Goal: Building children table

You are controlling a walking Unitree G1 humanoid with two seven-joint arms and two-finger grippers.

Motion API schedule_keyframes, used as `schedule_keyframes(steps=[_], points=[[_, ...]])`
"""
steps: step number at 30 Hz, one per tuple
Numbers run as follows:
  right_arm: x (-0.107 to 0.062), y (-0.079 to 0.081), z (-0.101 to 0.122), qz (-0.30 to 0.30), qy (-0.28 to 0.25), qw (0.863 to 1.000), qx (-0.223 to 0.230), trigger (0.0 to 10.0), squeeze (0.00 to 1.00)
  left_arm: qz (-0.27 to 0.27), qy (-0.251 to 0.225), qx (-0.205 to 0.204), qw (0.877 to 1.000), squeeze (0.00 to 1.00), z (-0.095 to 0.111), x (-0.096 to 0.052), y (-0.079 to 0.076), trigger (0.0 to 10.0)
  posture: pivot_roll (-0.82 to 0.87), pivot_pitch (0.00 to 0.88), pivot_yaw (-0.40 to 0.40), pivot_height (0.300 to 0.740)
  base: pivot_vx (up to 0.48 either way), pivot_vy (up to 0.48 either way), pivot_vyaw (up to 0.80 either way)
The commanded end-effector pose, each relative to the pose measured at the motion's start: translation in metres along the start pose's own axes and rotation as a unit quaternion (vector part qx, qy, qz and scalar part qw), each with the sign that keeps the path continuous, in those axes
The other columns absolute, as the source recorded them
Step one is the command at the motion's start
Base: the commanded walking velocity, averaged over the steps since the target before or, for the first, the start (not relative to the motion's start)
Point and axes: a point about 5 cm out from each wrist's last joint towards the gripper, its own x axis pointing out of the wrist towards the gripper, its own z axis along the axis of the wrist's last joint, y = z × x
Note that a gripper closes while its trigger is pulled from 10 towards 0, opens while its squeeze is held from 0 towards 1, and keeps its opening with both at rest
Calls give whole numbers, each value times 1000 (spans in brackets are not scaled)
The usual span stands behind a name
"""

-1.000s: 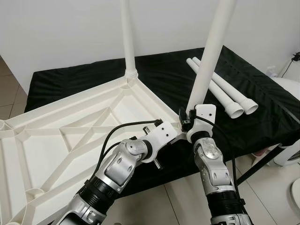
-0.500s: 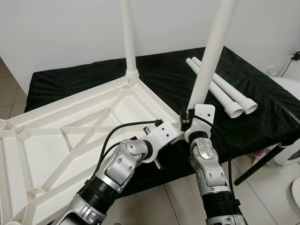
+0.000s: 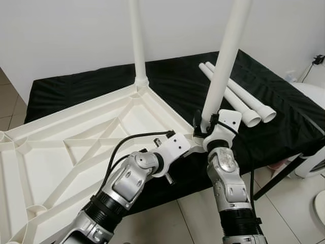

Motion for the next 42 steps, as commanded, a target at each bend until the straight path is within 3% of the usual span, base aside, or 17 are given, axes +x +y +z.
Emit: schedule_keyframes(steps=[1,5,10,11,16,17,24,42], points=[[-3,-6,-1,19,9,1000,3,10000,0,18,-31,34,999,0,12,-1,3,10000,-144,30,54,740,0,0,0],[-1,-11,3,51,6,999,-3,10000,0,19,-14,57,998,0,7,2,1,10000,-147,39,57,740,0,0,0],[1,-17,6,57,2,998,-10,10000,0,20,-7,57,998,0,5,3,0,10000,-147,47,61,740,0,0,0],[2,-18,7,61,1,998,-14,10000,0,20,-5,56,998,1000,5,4,0,10000,-147,51,63,740,0,0,0],[3,-22,9,73,-2,997,-18,10000,0,26,-3,60,998,1000,6,4,3,10000,-145,55,64,740,0,0,0],[3,-23,10,77,-2,997,-18,10000,0,32,-2,62,998,0,7,4,5,10000,-145,55,64,740,0,0,0],[5,-26,12,98,0,995,-21,10000,0,36,-10,67,997,0,13,4,7,10000,-144,56,65,740,0,0,0],[6,-28,14,134,4,991,-29,10000,0,15,-2,38,999,0,9,20,-10,10000,-146,63,62,740,0,0,0]])
